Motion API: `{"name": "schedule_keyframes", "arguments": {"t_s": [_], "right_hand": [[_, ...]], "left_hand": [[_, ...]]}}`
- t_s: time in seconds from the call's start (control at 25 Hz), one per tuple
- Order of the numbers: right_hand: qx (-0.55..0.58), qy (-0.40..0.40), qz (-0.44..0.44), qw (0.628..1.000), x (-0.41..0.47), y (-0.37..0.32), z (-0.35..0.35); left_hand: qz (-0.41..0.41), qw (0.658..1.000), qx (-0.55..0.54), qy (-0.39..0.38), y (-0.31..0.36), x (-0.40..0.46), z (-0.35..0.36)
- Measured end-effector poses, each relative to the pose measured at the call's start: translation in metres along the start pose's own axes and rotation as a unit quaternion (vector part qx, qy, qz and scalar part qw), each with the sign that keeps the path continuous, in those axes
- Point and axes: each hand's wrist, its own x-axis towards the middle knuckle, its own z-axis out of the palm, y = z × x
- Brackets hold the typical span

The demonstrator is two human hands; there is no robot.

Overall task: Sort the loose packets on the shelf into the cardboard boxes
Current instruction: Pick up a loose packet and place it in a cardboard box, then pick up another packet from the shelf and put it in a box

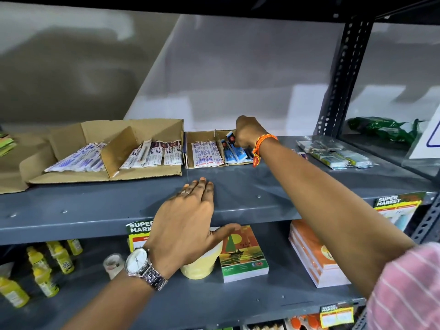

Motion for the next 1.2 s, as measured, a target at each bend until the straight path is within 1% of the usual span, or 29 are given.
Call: {"name": "schedule_keyframes", "arguments": {"t_s": [0.24,0.6,0.64,0.72,0.8,0.84,0.96,1.08,1.2], "right_hand": [[-0.044,-0.006,-0.005,0.999,0.007,0.001,0.015],[-0.076,-0.036,-0.03,0.996,-0.004,-0.006,0.005],[-0.07,-0.029,-0.035,0.996,-0.006,-0.004,-0.004],[-0.022,0.022,-0.032,0.999,-0.012,0.008,-0.029],[0.015,0.079,0.006,0.997,-0.029,0.035,-0.052],[0.015,0.097,0.04,0.994,-0.043,0.051,-0.058],[-0.045,0.116,0.141,0.982,-0.089,0.091,-0.049],[-0.076,0.104,0.166,0.978,-0.109,0.104,-0.029],[-0.07,0.098,0.171,0.978,-0.109,0.108,-0.022]], "left_hand": [[0.005,1.0,-0.002,0.004,-0.001,0.0,0.003],[0.01,1.0,0.005,-0.001,-0.001,0.0,0.002],[0.01,1.0,0.006,-0.001,0.0,-0.001,0.001],[0.01,1.0,0.009,-0.002,0.0,-0.001,0.0],[0.006,1.0,0.012,0.0,0.0,-0.001,-0.001],[0.007,1.0,0.013,0.001,0.0,-0.001,-0.001],[0.015,1.0,0.018,0.006,0.0,-0.001,-0.001],[0.013,1.0,0.022,0.007,0.0,-0.001,-0.001],[0.014,1.0,0.025,0.01,0.001,-0.001,-0.001]]}}
